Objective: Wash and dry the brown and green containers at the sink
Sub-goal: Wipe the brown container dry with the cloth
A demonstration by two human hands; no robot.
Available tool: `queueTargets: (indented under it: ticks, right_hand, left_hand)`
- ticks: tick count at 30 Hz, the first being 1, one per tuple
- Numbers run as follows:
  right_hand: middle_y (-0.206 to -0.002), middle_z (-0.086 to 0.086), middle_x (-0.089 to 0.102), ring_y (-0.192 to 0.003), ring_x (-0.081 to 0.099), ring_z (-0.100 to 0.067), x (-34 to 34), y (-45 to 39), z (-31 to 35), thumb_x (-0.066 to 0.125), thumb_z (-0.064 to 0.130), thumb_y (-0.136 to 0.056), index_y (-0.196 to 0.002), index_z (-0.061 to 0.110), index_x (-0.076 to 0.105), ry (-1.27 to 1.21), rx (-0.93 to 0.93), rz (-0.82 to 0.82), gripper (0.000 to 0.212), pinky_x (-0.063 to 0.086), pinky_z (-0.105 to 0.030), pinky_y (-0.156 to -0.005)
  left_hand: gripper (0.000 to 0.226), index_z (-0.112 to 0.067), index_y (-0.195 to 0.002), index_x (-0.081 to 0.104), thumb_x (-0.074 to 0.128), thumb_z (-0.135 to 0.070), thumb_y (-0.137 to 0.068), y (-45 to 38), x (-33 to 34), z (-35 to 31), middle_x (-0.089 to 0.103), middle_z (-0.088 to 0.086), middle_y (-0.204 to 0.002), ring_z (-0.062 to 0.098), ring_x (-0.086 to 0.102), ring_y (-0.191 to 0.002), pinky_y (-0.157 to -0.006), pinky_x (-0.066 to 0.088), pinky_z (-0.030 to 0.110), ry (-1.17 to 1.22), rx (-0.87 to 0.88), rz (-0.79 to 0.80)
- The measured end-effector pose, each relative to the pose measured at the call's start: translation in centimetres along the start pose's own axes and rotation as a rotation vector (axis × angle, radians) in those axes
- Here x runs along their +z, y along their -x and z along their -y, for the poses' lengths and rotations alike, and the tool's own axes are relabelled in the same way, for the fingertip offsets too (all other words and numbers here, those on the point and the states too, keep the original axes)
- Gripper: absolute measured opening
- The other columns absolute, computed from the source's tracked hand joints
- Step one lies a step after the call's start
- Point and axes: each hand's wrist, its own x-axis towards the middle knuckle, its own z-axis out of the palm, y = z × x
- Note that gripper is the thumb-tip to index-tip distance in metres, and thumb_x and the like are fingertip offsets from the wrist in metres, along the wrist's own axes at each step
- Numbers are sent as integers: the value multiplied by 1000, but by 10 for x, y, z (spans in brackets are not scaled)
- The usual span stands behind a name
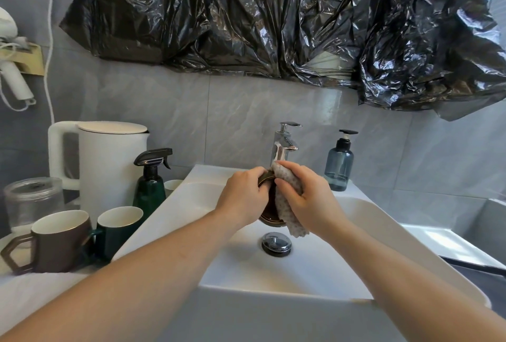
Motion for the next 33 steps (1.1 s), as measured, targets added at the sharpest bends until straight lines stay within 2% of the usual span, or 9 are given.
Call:
queueTargets:
  ticks: [6,10,13,16,19,23,27,30,33]
  right_hand:
    - [-99,18,75,-94,68,1,1,0,5,61,47,-99,-121,34,70,-37,111,-44,27,56,-25,-82]
    - [-69,11,64,-65,59,-8,-1,0,0,51,54,-102,-85,31,64,51,172,-18,31,42,-27,-57]
    - [-98,12,75,-90,68,-11,-3,0,-1,54,48,-103,-116,32,69,59,93,4,26,53,-29,-75]
    - [-129,14,70,-115,63,-5,-1,1,2,59,40,-102,-142,33,59,74,-6,2,41,50,-27,-98]
    - [-96,13,75,-89,68,-10,-1,0,1,53,48,-103,-119,32,69,31,136,11,27,53,-26,-75]
    - [-66,8,60,-63,54,-11,-3,2,-3,43,55,-104,-77,26,61,16,254,80,44,41,-23,-52]
    - [-87,9,72,-81,68,-12,-1,3,-6,43,58,-103,-98,29,67,-80,245,128,37,60,-37,-72]
    - [-103,13,73,-97,69,-8,0,1,-6,50,51,-102,-124,38,61,-150,223,122,27,60,-43,-87]
    - [-103,16,73,-97,68,-3,0,1,-4,55,38,-103,-125,37,63,-110,176,78,24,58,-39,-90]
  left_hand:
    - [15,-22,-98,70,56,-26,-100,4,-5,-5,74,7,-89,38,62,-85,-69,52,44,-112,26,-145]
    - [15,-23,-99,72,58,-23,-98,3,-6,-4,74,6,-89,36,61,-85,-67,50,41,-100,-21,-194]
    - [14,-21,-97,72,58,-22,-98,3,-4,-3,74,7,-88,38,60,-85,-66,49,41,-106,-23,-179]
    - [14,-20,-93,71,58,-23,-97,3,-1,-4,73,9,-86,40,60,-85,-66,50,42,-105,-19,-176]
    - [16,-21,-91,72,58,-26,-98,1,0,-2,73,6,-83,37,59,-82,-69,53,44,-60,-60,-205]
    - [20,-19,-89,73,58,-28,-99,-2,-1,5,73,5,-82,37,61,-82,-70,55,45,-21,-116,-238]
    - [24,-19,-89,73,56,-29,-102,-5,-1,10,72,5,-82,35,61,-81,-70,54,42,-1,-128,-241]
    - [27,-18,-94,74,53,-30,-106,-4,3,10,74,5,-89,32,64,-88,-73,50,38,36,-132,-125]
    - [24,-23,-106,72,49,-28,-104,-1,6,7,76,4,-101,33,65,-99,-81,52,40,12,-104,-6]
